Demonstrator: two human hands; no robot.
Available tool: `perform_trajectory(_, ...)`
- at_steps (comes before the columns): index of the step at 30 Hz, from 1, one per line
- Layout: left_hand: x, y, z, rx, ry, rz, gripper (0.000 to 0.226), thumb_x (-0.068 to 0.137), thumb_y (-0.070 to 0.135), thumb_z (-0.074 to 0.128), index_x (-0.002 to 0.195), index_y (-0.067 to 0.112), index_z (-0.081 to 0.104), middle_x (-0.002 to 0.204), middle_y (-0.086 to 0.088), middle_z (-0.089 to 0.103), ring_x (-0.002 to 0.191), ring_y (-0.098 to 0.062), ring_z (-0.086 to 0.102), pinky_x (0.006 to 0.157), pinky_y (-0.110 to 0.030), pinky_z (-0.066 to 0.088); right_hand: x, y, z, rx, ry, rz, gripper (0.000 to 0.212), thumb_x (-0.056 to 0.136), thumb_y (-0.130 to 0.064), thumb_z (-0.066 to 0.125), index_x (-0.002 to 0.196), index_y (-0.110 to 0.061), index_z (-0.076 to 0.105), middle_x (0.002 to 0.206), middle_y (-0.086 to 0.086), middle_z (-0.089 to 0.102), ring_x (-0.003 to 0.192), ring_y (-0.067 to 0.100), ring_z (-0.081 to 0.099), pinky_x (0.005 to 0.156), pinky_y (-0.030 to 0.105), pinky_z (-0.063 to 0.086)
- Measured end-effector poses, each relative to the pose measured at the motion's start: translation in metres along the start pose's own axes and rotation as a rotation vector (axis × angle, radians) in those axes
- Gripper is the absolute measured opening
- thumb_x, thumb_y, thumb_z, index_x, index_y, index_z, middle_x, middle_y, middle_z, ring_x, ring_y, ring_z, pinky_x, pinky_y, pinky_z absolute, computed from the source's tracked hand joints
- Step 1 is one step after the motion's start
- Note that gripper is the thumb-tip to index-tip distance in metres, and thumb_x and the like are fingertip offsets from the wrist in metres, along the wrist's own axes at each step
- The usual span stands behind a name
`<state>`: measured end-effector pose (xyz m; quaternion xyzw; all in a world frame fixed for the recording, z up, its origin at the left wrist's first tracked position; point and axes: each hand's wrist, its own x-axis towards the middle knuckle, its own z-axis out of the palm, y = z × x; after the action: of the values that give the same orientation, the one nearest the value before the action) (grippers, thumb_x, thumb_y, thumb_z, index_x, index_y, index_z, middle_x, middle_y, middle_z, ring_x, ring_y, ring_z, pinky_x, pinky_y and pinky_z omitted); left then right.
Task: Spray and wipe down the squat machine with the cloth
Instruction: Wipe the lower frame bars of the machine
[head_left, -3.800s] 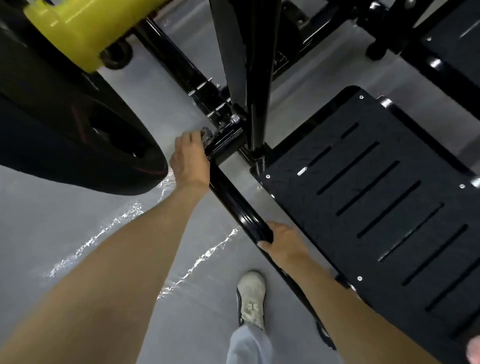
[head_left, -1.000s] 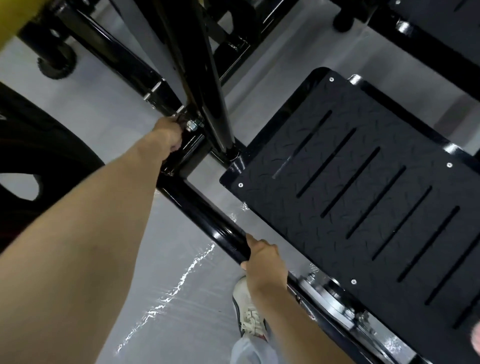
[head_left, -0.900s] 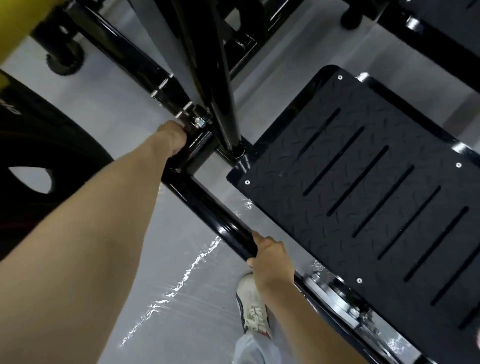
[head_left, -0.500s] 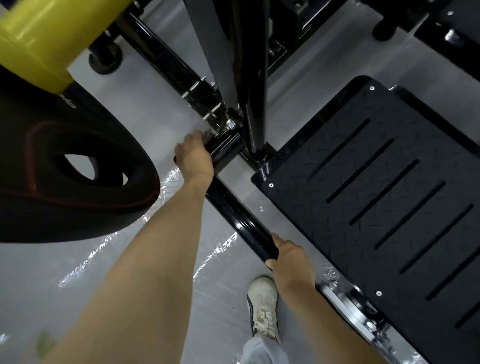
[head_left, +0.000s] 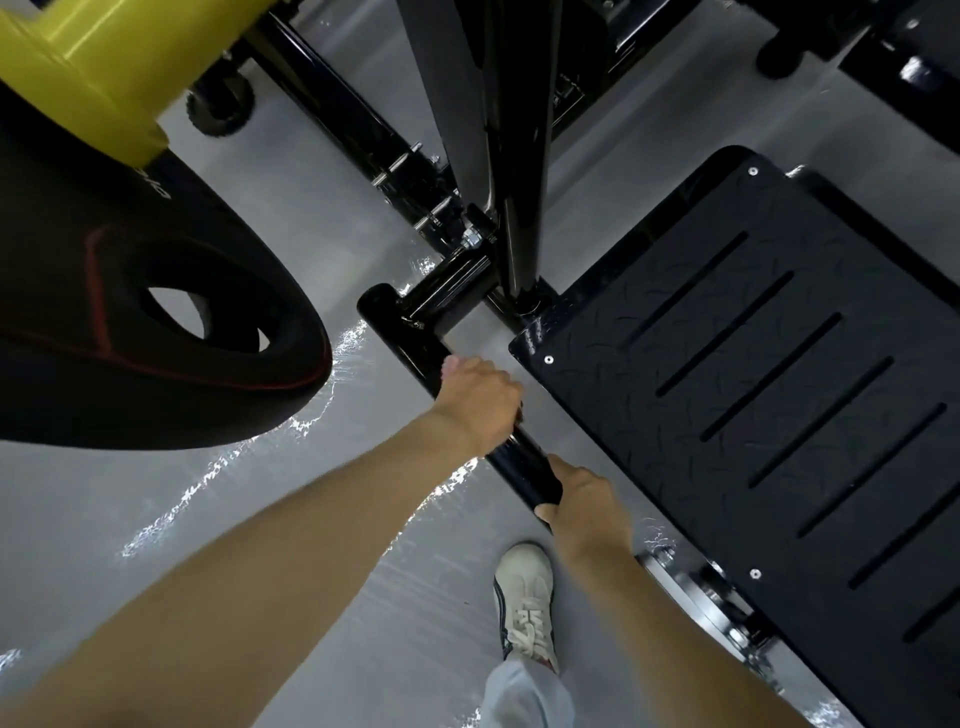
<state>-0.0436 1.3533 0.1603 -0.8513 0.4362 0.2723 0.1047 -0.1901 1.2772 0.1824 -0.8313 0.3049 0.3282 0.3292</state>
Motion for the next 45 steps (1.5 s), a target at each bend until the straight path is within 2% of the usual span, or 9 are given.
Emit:
perform_trajectory(6,0.034,-0.039,-0.041,0.347,-0.245,-0.15,0.027,0.094,0.016,0.049,0.119,0.013,0.056,0.116,-0.005,0.059,0.108,-0.028,0.056,0.078,-0.041,0.046,-0.025,0.023,0.003,-0.038,0.112,-0.102,0.065,0.097,-0.043,0.042,0.152,-0.022,0.014,0.143,-0.001,0.036,0.128,0.016,0.043,0.09,0.031,0.049)
perform_trajectory(12,0.027,0.018,-0.016,0.246,-0.329,-0.232,0.028,0.089,0.021,0.046,0.112,0.015,0.061,0.109,-0.008,0.058,0.102,-0.027,0.052,0.075,-0.04,0.035,-0.073,0.085,0.033,-0.083,0.273,-0.057,0.063,0.098,-0.054,0.02,0.125,-0.009,0.056,0.116,0.011,0.063,0.104,0.033,0.063,0.075,0.042,0.058)
perform_trajectory(17,-0.009,0.104,0.004,0.019,-0.345,0.096,0.036,0.09,0.023,0.042,0.119,0.02,0.063,0.122,-0.004,0.058,0.114,-0.026,0.047,0.08,-0.036,0.034,-0.086,0.108,0.031,-0.065,0.261,0.026,0.057,0.094,-0.044,0.028,0.115,-0.005,0.063,0.107,0.009,0.065,0.094,0.029,0.065,0.069,0.037,0.058)
perform_trajectory(22,-0.001,0.057,-0.009,0.048,-0.217,0.011,0.033,0.094,0.021,0.04,0.117,0.016,0.063,0.122,-0.002,0.062,0.116,-0.023,0.05,0.095,-0.031,0.036,-0.098,0.126,0.031,-0.111,0.254,0.075,0.038,0.08,-0.014,0.07,0.116,-0.003,0.064,0.114,0.013,0.064,0.096,0.032,0.064,0.073,0.042,0.058)
perform_trajectory(25,0.004,0.038,-0.007,0.06,-0.197,-0.139,0.029,0.095,0.02,0.039,0.106,0.013,0.065,0.112,-0.006,0.064,0.107,-0.023,0.048,0.093,-0.03,0.037,-0.105,0.14,0.035,-0.147,0.173,0.12,0.079,0.041,0.018,0.079,0.116,0.0,0.064,0.119,0.02,0.061,0.1,0.037,0.063,0.072,0.043,0.058)
perform_trajectory(29,-0.009,0.095,0.007,0.046,-0.137,-0.142,0.031,0.095,0.026,0.04,0.106,0.015,0.066,0.108,-0.003,0.064,0.107,-0.024,0.051,0.092,-0.034,0.041,-0.108,0.152,0.04,-0.199,0.172,0.075,0.092,0.024,0.017,0.081,0.113,0.001,0.065,0.113,0.019,0.063,0.089,0.034,0.066,0.058,0.036,0.059)
perform_trajectory(37,-0.094,0.215,0.07,-0.443,0.189,-0.016,0.038,0.07,0.014,0.05,0.104,0.016,0.068,0.112,0.003,0.064,0.107,-0.018,0.048,0.086,-0.027,0.033,-0.103,0.147,0.042,-0.178,0.251,0.039,0.076,0.033,0.018,0.083,0.107,0.002,0.068,0.108,0.02,0.065,0.086,0.035,0.067,0.059,0.037,0.058)
perform_trajectory(42,-0.092,0.141,0.071,-0.268,0.284,0.342,0.066,0.066,0.003,0.033,0.126,0.011,0.061,0.133,-0.001,0.058,0.119,-0.018,0.041,0.092,-0.029,0.028,-0.104,0.144,0.038,-0.22,0.217,-0.002,0.081,0.029,0.017,0.083,0.108,0.004,0.067,0.113,0.021,0.063,0.094,0.038,0.066,0.069,0.044,0.059)
perform_trajectory(45,-0.064,0.068,0.067,-0.312,0.429,0.082,0.055,0.077,-0.001,0.037,0.126,0.008,0.061,0.13,-0.006,0.06,0.118,-0.026,0.046,0.096,-0.037,0.034,-0.103,0.139,0.032,-0.199,0.219,-0.072,0.077,0.049,0.011,0.08,0.122,0.0,0.06,0.129,0.015,0.055,0.111,0.035,0.058,0.081,0.043,0.057)
